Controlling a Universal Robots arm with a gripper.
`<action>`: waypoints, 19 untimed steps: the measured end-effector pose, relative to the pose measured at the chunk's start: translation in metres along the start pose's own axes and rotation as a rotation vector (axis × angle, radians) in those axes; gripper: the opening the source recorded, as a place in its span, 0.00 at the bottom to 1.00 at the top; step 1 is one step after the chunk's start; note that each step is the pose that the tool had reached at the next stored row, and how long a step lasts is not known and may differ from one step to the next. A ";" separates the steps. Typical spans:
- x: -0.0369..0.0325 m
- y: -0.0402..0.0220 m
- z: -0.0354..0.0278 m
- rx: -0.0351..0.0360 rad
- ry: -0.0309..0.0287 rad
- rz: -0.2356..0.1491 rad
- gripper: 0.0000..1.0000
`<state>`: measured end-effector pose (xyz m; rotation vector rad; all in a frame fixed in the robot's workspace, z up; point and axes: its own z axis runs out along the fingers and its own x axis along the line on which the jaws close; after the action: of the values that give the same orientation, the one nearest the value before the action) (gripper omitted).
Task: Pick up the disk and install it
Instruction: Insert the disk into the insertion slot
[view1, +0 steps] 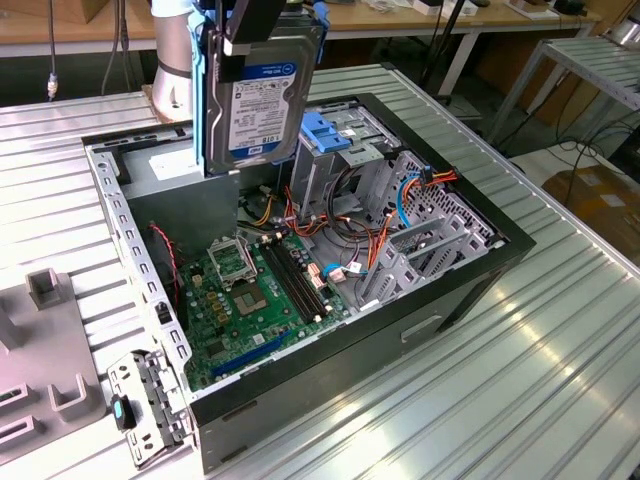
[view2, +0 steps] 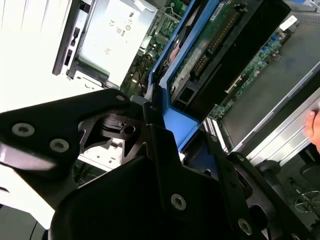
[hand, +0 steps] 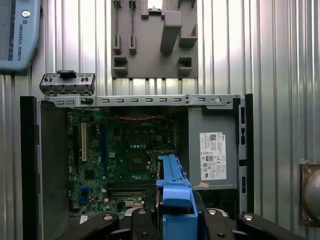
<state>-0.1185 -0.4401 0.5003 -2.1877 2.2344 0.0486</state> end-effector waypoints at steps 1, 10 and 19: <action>0.0007 0.0000 0.0000 0.0000 0.0000 0.000 0.37; 0.0111 -0.0002 -0.0004 0.0000 0.0000 0.000 0.37; 0.0179 -0.0004 -0.0006 0.0000 0.0000 0.000 0.37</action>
<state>-0.1185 -0.4580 0.5003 -2.1877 2.2345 0.0486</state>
